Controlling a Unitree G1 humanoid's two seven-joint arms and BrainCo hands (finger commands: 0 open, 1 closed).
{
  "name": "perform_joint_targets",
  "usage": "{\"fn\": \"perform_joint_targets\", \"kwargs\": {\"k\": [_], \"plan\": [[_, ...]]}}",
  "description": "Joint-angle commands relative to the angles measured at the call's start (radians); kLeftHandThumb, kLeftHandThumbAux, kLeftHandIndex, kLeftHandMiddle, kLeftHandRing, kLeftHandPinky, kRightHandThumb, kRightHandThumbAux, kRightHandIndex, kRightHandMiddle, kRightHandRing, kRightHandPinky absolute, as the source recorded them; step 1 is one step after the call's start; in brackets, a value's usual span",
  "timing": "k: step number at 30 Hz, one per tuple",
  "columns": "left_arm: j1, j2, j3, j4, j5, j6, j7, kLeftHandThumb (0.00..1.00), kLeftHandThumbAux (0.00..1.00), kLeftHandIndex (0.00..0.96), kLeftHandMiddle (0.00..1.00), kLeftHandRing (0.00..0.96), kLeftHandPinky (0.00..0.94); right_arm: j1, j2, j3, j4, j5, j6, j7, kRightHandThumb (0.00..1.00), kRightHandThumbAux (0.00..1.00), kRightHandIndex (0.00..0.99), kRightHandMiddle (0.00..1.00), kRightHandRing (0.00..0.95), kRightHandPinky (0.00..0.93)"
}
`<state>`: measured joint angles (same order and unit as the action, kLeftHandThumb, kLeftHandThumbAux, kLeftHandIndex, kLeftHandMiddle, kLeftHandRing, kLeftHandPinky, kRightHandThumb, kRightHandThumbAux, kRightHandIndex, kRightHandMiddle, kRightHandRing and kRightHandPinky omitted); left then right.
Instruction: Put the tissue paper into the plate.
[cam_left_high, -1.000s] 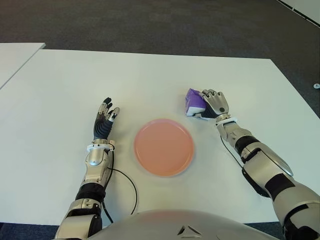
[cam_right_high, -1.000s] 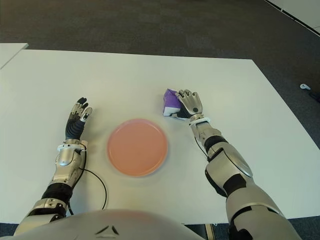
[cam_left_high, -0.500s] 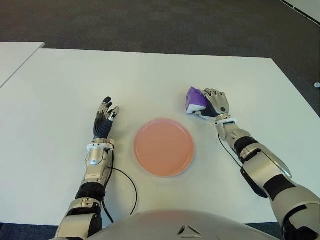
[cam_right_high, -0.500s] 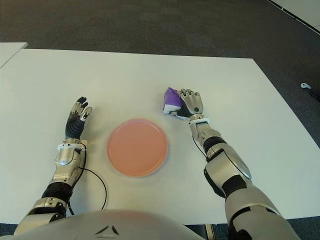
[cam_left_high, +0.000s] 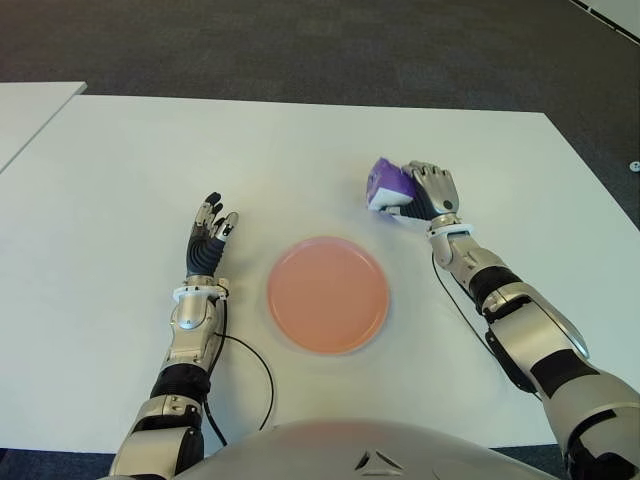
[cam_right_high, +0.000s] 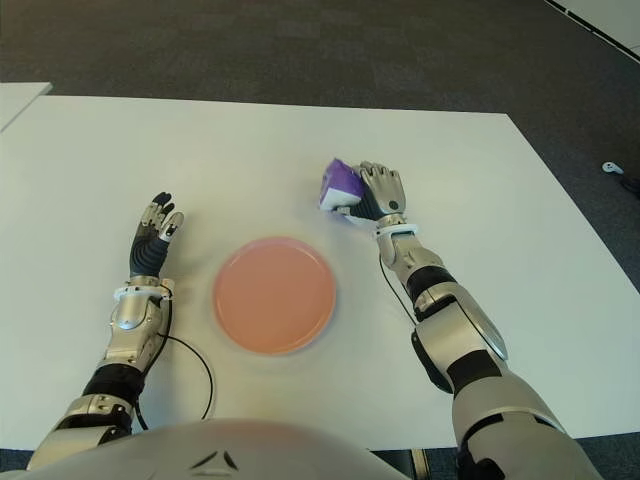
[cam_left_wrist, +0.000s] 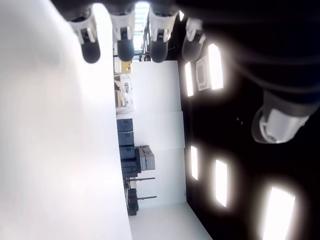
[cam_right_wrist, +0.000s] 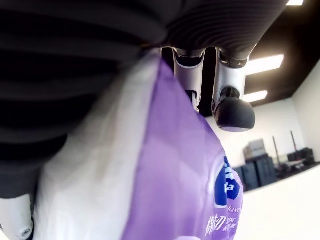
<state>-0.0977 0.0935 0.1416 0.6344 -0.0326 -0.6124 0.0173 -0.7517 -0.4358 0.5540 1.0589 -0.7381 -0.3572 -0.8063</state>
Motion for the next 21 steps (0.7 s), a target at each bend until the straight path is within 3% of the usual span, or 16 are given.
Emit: {"fn": "perform_joint_targets", "kwargs": {"k": [1,3,5,10,15,21], "plan": [[0.065,-0.016,-0.010,0.040,0.007,0.032,-0.005,0.000,0.451,0.000,0.000,0.000,0.000,0.067,-0.053,-0.087,-0.350,0.029,0.002,0.070,0.743,0.711,0.440,0.868,0.858,0.844],[0.066,-0.015,-0.011,0.035,0.009,0.030,-0.005,0.000,0.452,0.000,0.000,0.000,0.000,0.118,-0.062,-0.128,-0.537,0.038,0.023,0.108,0.744,0.711,0.440,0.868,0.859,0.846],[0.066,-0.014,-0.012,0.033,0.009,0.030,-0.006,0.000,0.451,0.000,0.000,0.000,0.000,0.144,-0.061,-0.149,-0.617,0.037,0.030,0.118,0.744,0.711,0.440,0.869,0.861,0.850],[0.064,-0.013,-0.013,0.030,-0.001,0.032,-0.018,0.000,0.449,0.000,0.000,0.000,0.000,0.186,-0.033,-0.174,-0.704,0.022,0.028,0.109,0.744,0.711,0.440,0.870,0.864,0.853],[0.061,-0.015,-0.015,0.027,-0.005,0.030,-0.022,0.000,0.443,0.000,0.000,0.000,0.000,0.311,0.031,-0.170,-0.897,0.023,0.019,0.132,0.743,0.712,0.440,0.867,0.862,0.857],[0.061,-0.019,-0.020,0.018,0.003,0.036,-0.014,0.000,0.437,0.000,0.000,0.000,0.000,0.420,0.038,-0.128,-0.998,0.020,-0.086,0.179,0.741,0.713,0.440,0.871,0.865,0.864]]}}
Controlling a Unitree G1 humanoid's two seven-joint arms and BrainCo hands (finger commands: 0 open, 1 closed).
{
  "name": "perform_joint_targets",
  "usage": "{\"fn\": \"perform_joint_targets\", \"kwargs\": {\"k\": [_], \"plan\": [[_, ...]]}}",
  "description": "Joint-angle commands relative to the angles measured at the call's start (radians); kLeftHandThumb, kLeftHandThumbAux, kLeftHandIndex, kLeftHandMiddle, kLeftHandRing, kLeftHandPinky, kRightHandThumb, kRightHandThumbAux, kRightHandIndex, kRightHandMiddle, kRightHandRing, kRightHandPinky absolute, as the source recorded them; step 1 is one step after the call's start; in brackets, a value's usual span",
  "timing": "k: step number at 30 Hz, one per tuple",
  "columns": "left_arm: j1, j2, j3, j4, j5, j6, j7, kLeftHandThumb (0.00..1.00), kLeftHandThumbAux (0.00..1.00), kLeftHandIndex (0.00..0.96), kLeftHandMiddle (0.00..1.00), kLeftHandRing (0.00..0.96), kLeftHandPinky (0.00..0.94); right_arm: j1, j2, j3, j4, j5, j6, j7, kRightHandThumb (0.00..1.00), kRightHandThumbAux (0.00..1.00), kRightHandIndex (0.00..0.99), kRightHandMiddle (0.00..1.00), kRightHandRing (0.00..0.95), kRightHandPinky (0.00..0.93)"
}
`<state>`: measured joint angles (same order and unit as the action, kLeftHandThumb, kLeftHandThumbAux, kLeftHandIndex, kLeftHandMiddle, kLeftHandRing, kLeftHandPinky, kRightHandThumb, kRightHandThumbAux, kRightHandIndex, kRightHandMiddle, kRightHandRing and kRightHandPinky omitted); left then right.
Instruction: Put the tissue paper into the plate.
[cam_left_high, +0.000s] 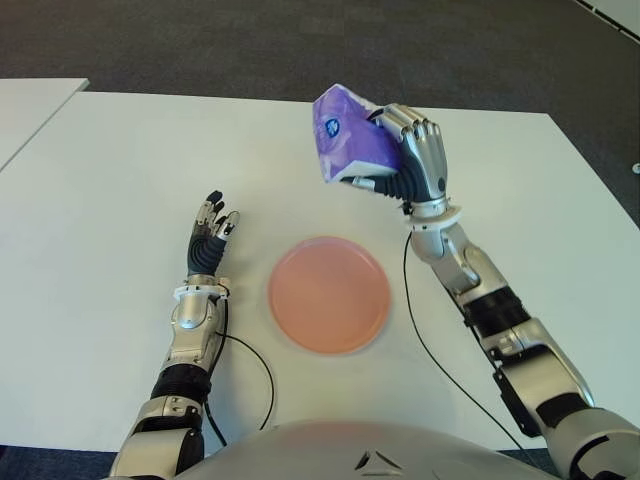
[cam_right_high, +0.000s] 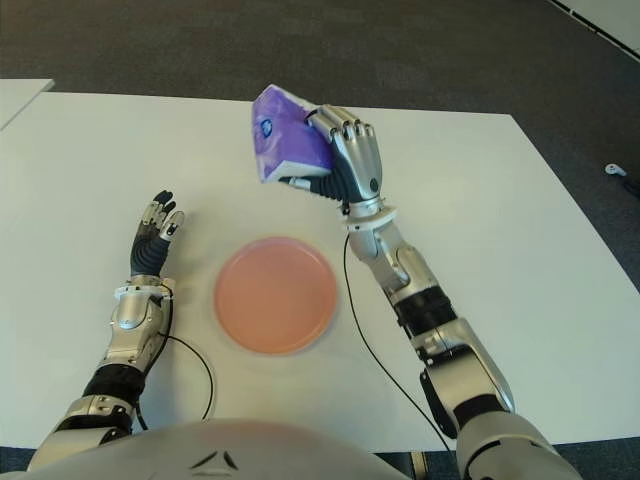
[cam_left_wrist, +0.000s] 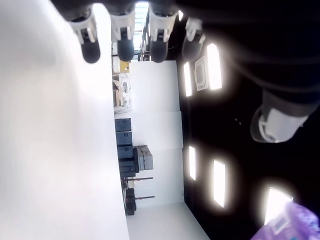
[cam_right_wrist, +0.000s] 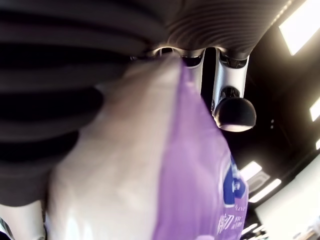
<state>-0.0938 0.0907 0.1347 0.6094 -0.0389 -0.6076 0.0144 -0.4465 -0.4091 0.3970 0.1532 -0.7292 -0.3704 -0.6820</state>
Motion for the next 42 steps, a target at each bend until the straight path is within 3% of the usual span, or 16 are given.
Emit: {"fn": "perform_joint_targets", "kwargs": {"k": [1,5,9,12,28,42], "plan": [[0.057,-0.016,-0.014,0.042,0.011,0.031,-0.010,0.000,0.437,0.000,0.000,0.000,0.000,0.134,0.002,0.028,-0.112,0.010,-0.089,0.072,0.741,0.713,0.440,0.872,0.866,0.865],[0.062,-0.017,-0.018,0.031,0.015,0.034,-0.008,0.000,0.438,0.000,0.000,0.000,0.000,0.215,-0.051,0.013,-0.228,0.004,-0.162,0.165,0.739,0.713,0.440,0.878,0.871,0.867],[0.067,-0.018,-0.020,0.019,0.013,0.048,-0.012,0.000,0.444,0.000,0.000,0.000,0.000,0.225,-0.079,0.010,-0.218,0.036,-0.214,0.272,0.737,0.713,0.440,0.871,0.866,0.857],[0.069,-0.016,-0.020,0.013,0.004,0.062,-0.023,0.000,0.448,0.000,0.000,0.000,0.000,0.217,-0.100,-0.002,-0.224,0.009,-0.240,0.319,0.731,0.713,0.440,0.860,0.856,0.849],[0.077,-0.019,-0.020,-0.011,-0.010,0.087,-0.041,0.000,0.451,0.000,0.000,0.000,0.000,0.298,-0.112,-0.007,-0.210,-0.098,-0.311,0.363,0.725,0.713,0.440,0.840,0.841,0.847],[0.068,-0.013,-0.020,-0.002,-0.011,0.087,-0.046,0.000,0.458,0.000,0.000,0.000,0.000,0.283,-0.120,-0.010,-0.150,-0.126,-0.316,0.447,0.723,0.712,0.441,0.822,0.823,0.825]]}}
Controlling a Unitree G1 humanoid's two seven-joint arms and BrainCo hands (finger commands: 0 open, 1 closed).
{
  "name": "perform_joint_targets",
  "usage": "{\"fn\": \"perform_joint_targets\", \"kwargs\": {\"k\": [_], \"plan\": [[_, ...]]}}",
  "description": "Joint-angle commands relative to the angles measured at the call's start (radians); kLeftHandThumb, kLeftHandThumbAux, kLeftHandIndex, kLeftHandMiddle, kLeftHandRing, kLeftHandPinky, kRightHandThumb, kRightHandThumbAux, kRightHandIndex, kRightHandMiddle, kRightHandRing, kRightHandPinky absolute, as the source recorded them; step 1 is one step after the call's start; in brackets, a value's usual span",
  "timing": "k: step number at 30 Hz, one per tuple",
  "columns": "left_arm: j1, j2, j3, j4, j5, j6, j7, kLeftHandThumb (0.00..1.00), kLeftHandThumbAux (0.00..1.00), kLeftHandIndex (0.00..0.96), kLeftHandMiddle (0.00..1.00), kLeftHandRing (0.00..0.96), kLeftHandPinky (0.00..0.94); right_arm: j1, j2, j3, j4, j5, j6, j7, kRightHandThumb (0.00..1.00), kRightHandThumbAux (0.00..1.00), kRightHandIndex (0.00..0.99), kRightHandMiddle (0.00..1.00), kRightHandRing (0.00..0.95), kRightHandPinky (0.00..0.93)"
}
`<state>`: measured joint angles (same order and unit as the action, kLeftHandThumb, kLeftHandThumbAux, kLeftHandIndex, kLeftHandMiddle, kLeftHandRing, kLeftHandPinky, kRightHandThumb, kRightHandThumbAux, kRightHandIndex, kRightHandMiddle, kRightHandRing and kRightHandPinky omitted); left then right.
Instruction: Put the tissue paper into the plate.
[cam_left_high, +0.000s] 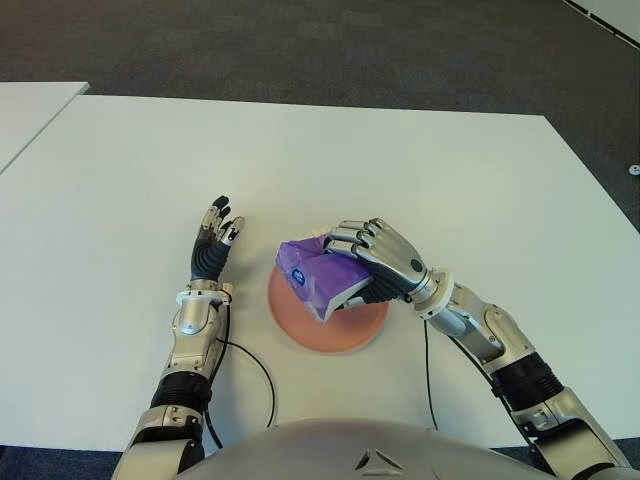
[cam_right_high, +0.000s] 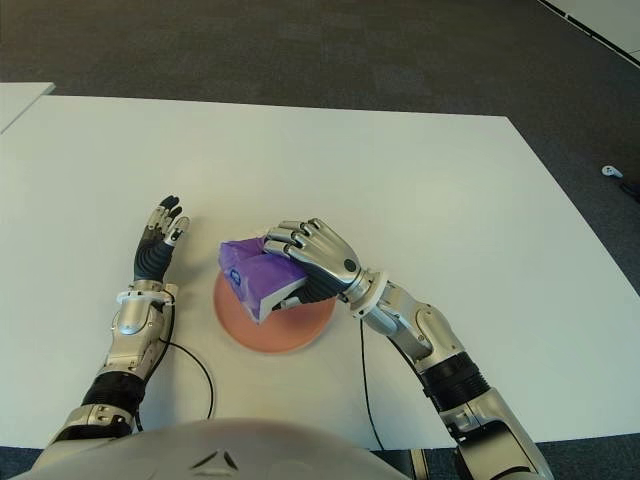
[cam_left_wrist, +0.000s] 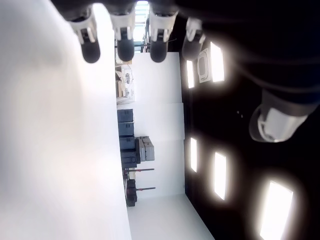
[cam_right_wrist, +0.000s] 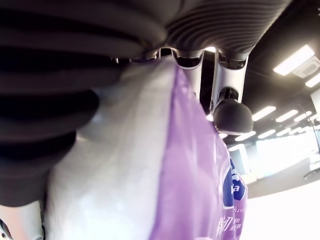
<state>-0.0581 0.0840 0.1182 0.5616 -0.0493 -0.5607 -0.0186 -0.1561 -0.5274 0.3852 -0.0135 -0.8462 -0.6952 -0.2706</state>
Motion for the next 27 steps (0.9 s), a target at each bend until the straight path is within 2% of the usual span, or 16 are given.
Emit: {"fn": "perform_joint_targets", "kwargs": {"k": [1,12,22,24,26,27], "plan": [[0.032,-0.006,-0.003,0.046,0.000,0.040,-0.012,0.000,0.458,0.000,0.000,0.000,0.000,-0.008,-0.002,0.000,0.017,-0.009,0.014,0.044,0.723,0.712,0.441,0.820,0.820,0.822],[0.027,-0.004,0.003,0.057,0.004,0.031,-0.003,0.000,0.460,0.000,0.000,0.000,0.000,-0.001,0.025,-0.014,0.031,0.016,0.056,0.095,0.725,0.712,0.441,0.817,0.821,0.833],[0.027,-0.004,0.008,0.058,-0.001,0.030,-0.009,0.000,0.465,0.000,0.000,0.000,0.000,0.002,0.039,-0.009,0.049,0.051,0.052,0.147,0.726,0.711,0.441,0.820,0.824,0.833],[0.028,-0.003,0.008,0.056,-0.001,0.032,-0.011,0.000,0.464,0.000,0.000,0.000,0.000,-0.002,0.039,-0.009,0.051,0.044,0.051,0.149,0.723,0.712,0.440,0.807,0.807,0.796],[0.028,-0.002,0.008,0.054,0.000,0.034,-0.011,0.000,0.463,0.000,0.000,0.000,0.000,-0.007,0.035,-0.007,0.051,0.034,0.054,0.159,0.708,0.713,0.431,0.671,0.663,0.648],[0.028,-0.002,0.009,0.053,0.001,0.035,-0.011,0.000,0.462,0.000,0.000,0.000,0.000,-0.009,0.032,-0.006,0.050,0.029,0.055,0.165,0.589,0.659,0.384,0.558,0.532,0.515]]}}
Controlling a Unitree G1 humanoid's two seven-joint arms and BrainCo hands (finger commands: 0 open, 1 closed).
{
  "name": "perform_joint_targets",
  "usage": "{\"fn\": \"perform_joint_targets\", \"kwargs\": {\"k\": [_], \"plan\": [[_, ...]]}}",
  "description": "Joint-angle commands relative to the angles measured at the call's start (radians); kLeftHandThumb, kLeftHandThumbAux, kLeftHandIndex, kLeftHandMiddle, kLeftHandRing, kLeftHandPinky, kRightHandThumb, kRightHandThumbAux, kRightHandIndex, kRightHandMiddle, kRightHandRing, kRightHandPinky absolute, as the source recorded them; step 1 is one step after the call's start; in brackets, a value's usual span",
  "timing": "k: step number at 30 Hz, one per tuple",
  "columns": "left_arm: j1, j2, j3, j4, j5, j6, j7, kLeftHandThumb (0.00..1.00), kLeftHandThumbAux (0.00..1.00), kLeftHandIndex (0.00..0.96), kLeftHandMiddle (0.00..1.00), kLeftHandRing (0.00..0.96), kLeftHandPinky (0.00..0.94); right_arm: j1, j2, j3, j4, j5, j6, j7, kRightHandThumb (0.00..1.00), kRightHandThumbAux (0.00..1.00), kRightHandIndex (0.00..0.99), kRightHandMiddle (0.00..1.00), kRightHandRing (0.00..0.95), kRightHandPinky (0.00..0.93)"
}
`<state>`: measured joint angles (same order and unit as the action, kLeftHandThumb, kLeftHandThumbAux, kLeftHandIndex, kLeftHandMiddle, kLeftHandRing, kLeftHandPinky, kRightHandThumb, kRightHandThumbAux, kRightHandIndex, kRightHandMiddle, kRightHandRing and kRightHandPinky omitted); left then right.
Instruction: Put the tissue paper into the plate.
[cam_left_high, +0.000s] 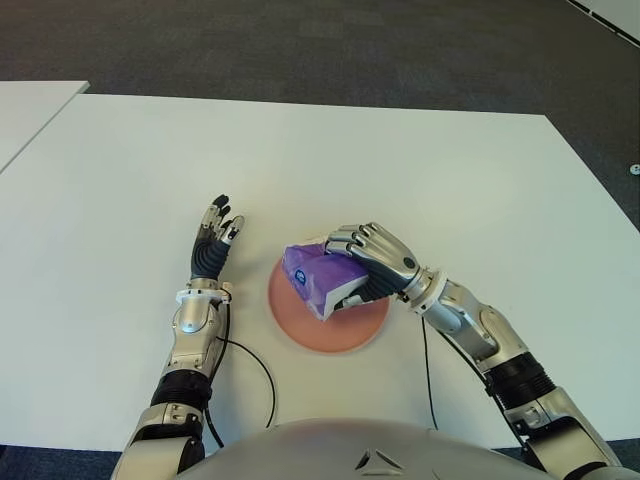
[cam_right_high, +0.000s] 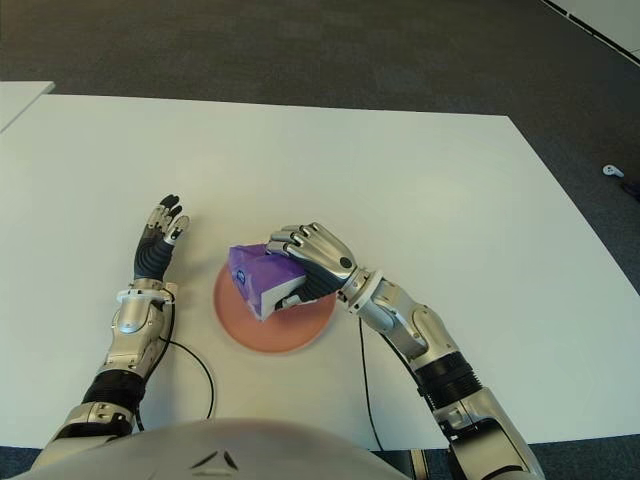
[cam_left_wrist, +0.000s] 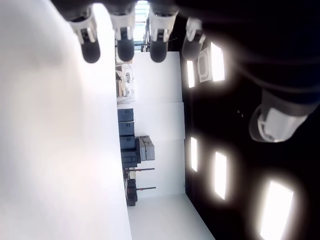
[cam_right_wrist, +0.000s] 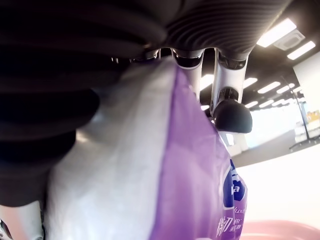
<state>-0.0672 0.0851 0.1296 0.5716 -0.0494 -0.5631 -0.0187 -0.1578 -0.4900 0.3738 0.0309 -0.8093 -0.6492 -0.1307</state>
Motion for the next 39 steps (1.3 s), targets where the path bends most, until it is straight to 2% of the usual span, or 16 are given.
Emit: {"fn": "perform_joint_targets", "kwargs": {"k": [1,3,5,6,10,15,20,39], "plan": [[0.038,-0.003,-0.003,0.043,0.001,0.037,-0.010,0.000,0.462,0.000,0.000,0.000,0.000,-0.009,-0.007,0.006,0.005,-0.011,0.009,0.029,0.545,0.639,0.368,0.517,0.484,0.467],[0.038,-0.002,-0.003,0.043,0.003,0.038,-0.010,0.000,0.461,0.000,0.000,0.000,0.000,-0.020,-0.020,0.014,0.004,-0.022,0.005,0.055,0.437,0.593,0.305,0.405,0.360,0.333],[0.038,0.001,-0.001,0.049,0.004,0.041,-0.011,0.000,0.460,0.000,0.000,0.000,0.000,-0.043,-0.050,0.026,-0.008,-0.042,-0.007,0.104,0.276,0.520,0.162,0.212,0.177,0.153],[0.036,0.002,0.000,0.055,0.003,0.042,-0.011,0.000,0.459,0.000,0.000,0.000,0.000,-0.052,-0.061,0.029,-0.014,-0.049,-0.011,0.124,0.215,0.491,0.106,0.138,0.113,0.097],[0.031,0.005,0.002,0.066,-0.001,0.042,-0.015,0.000,0.463,0.000,0.000,0.000,0.000,-0.067,-0.080,0.033,-0.027,-0.051,-0.015,0.166,0.116,0.391,0.027,0.036,0.029,0.025],[0.027,0.008,0.003,0.073,-0.001,0.040,-0.020,0.000,0.462,0.000,0.000,0.000,0.000,-0.070,-0.084,0.031,-0.034,-0.035,-0.017,0.191,0.074,0.309,0.003,0.004,0.003,0.003],[0.025,0.012,0.003,0.079,0.003,0.037,-0.019,0.000,0.455,0.000,0.000,0.000,0.000,-0.070,-0.083,0.029,-0.036,-0.022,-0.020,0.203,0.067,0.272,0.000,0.000,0.000,0.000],[0.026,0.012,0.002,0.073,-0.002,0.040,-0.022,0.000,0.463,0.000,0.000,0.000,0.000,-0.072,-0.079,0.018,-0.026,0.021,-0.044,0.211,0.093,0.228,0.000,0.000,0.000,0.000]]}}
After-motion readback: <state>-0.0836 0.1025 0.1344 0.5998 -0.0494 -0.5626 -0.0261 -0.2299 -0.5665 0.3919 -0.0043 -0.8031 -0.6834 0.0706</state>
